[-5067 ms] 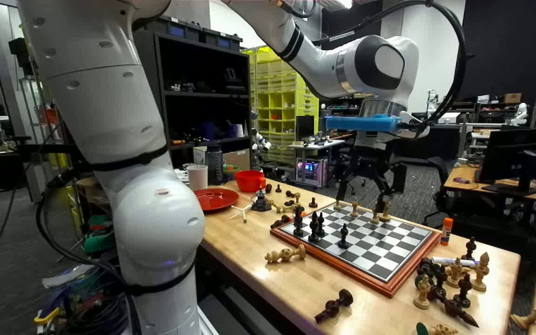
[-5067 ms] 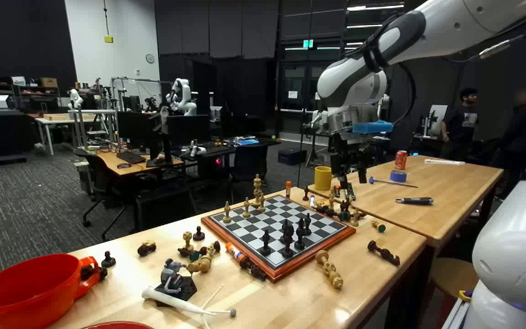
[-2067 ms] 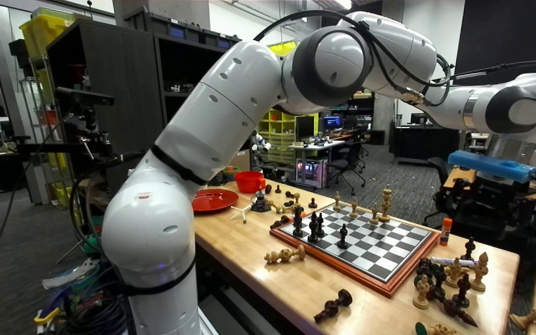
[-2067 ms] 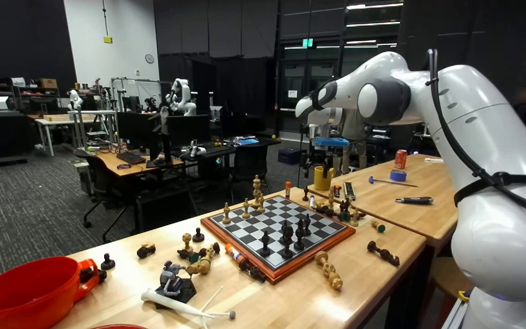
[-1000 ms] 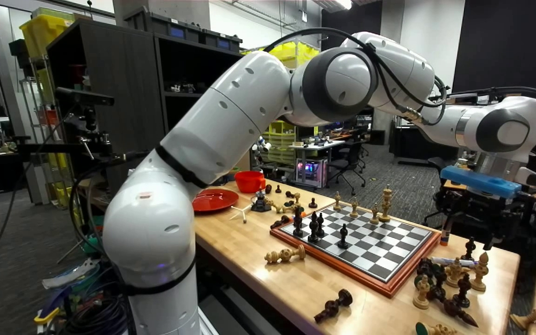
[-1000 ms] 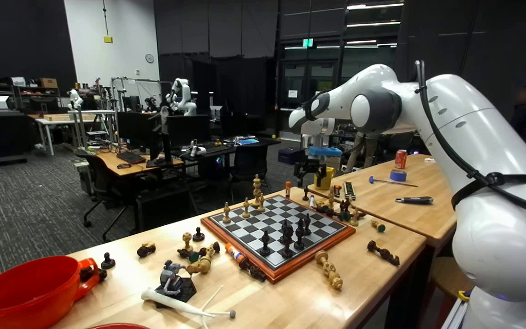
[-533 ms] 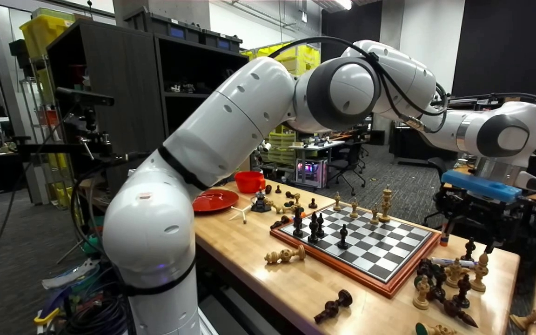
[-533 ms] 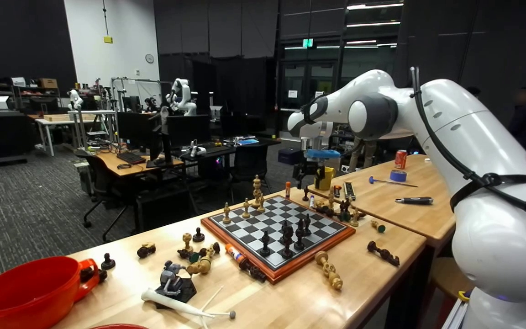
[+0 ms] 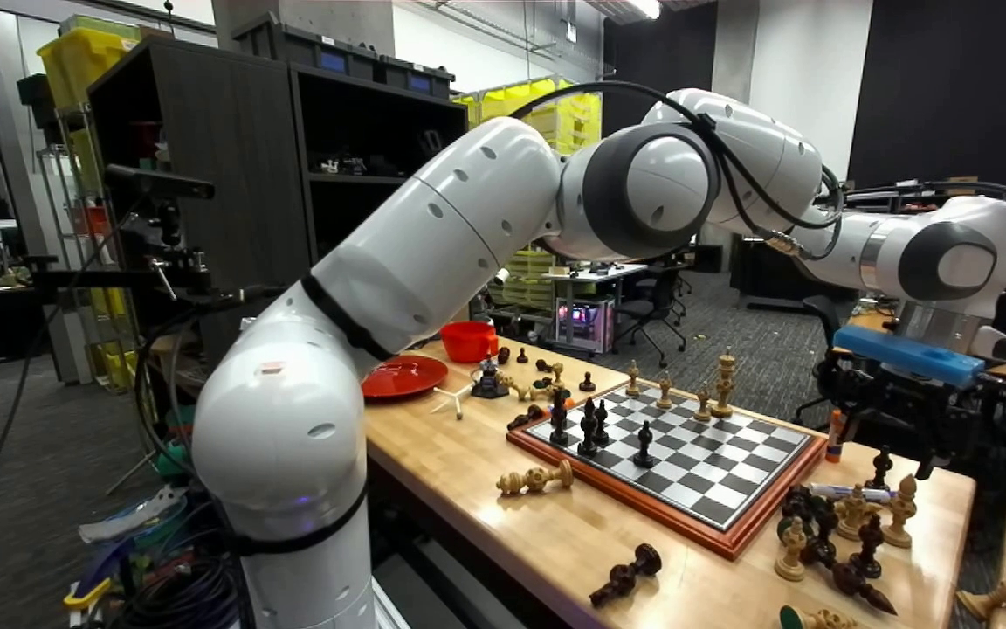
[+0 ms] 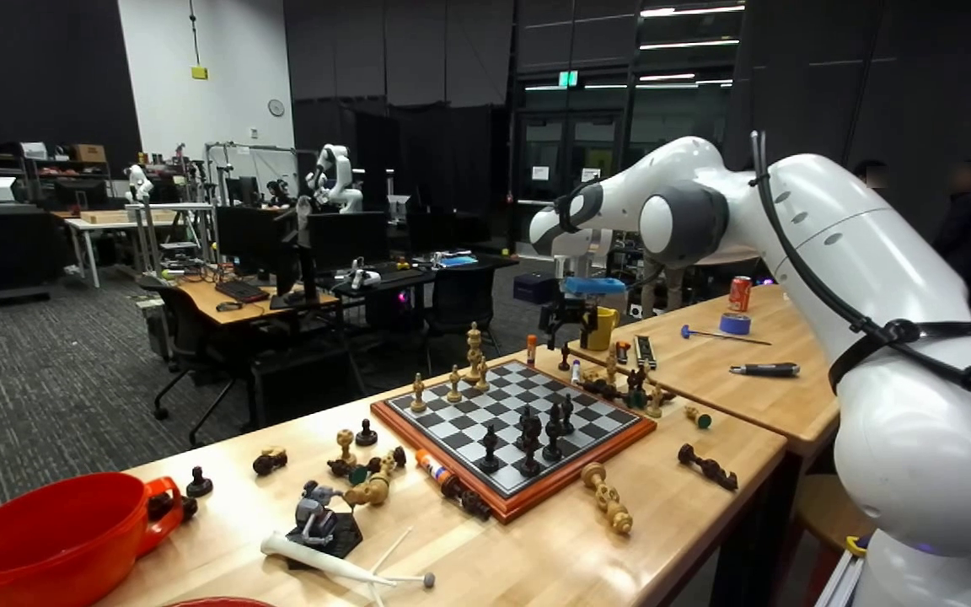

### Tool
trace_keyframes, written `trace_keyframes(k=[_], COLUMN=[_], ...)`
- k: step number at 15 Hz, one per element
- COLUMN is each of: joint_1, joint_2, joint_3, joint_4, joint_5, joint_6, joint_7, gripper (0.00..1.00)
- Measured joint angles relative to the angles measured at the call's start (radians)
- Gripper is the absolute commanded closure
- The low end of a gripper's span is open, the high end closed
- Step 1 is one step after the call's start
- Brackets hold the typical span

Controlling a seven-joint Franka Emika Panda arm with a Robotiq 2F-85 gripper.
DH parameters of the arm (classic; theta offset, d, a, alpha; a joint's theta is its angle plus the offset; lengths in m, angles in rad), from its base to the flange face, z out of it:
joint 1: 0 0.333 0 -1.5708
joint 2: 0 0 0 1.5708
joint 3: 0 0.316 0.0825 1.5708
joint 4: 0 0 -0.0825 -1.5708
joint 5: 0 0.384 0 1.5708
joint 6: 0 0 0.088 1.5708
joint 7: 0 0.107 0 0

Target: Pick up a black chess piece from the table and put it on the chessboard

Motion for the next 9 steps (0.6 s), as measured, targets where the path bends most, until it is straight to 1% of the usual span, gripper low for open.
trace_keyframes(k=[1, 2, 4, 5, 9], joint_1=[0.000, 0.000, 0.000, 0.000, 0.000], joint_2=[0.006, 0.011, 0.021, 0.025, 0.037], joint_3=[0.000, 0.000, 0.000, 0.000, -0.002], joint_4=[0.009, 0.017, 0.029, 0.035, 0.052], joint_5=[0.000, 0.000, 0.000, 0.000, 0.000], joint_6=[0.000, 0.000, 0.000, 0.000, -0.001], joint_7=[0.000, 0.000, 0.000, 0.000, 0.000], gripper=[0.29, 0.30, 0.42, 0.51, 0.82])
